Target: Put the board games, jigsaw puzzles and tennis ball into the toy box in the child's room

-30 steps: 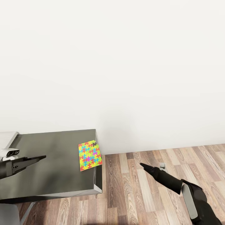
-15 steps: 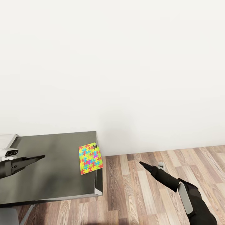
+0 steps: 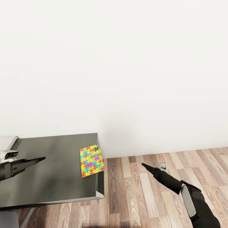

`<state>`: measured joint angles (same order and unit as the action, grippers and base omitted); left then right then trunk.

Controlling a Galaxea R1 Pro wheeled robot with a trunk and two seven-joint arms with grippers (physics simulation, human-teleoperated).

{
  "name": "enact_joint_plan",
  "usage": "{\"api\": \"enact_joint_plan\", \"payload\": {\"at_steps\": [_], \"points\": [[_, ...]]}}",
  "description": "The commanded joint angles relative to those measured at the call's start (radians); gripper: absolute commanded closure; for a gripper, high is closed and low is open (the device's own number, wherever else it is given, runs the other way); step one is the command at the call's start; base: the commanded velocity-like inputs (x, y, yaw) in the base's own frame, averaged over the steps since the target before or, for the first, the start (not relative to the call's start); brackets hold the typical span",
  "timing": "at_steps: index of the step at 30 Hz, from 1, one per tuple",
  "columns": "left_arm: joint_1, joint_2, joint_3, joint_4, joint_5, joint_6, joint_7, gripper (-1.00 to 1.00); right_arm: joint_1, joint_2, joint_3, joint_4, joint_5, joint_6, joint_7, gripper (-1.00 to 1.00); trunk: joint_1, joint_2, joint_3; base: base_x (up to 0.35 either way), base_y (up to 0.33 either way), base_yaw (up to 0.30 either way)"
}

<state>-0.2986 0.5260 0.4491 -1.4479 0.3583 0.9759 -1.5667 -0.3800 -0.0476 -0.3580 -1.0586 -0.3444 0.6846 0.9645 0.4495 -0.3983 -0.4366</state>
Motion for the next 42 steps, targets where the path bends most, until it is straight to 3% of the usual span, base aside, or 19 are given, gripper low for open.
{"api": "enact_joint_plan", "payload": {"at_steps": [1, 8, 25, 42], "points": [[-0.001, 0.0, 0.0, 0.0, -0.001, 0.011, -0.004, -1.0, -0.001, 0.0, -0.001, 0.0, -0.004, 0.006, 0.001, -1.0, 0.001, -0.002, -0.001, 0.0, 0.0, 0.0], [-0.001, 0.0, 0.0, 0.001, -0.001, 0.012, -0.004, -1.0, 0.0, 0.001, 0.001, 0.0, -0.004, 0.006, 0.002, -1.0, 0.001, -0.002, -0.001, 0.001, -0.055, 0.084], [-0.001, 0.0, 0.0, 0.001, -0.001, 0.012, -0.004, -1.0, 0.0, 0.003, 0.002, 0.0, 0.005, 0.004, 0.003, -1.0, 0.001, -0.002, -0.001, 0.067, -0.005, 0.253], [-0.001, -0.001, 0.0, 0.001, -0.001, 0.01, -0.004, -1.0, 0.0, 0.004, 0.003, 0.0, 0.005, 0.004, 0.005, -1.0, 0.001, -0.002, -0.001, 0.039, 0.031, 0.034]]}}
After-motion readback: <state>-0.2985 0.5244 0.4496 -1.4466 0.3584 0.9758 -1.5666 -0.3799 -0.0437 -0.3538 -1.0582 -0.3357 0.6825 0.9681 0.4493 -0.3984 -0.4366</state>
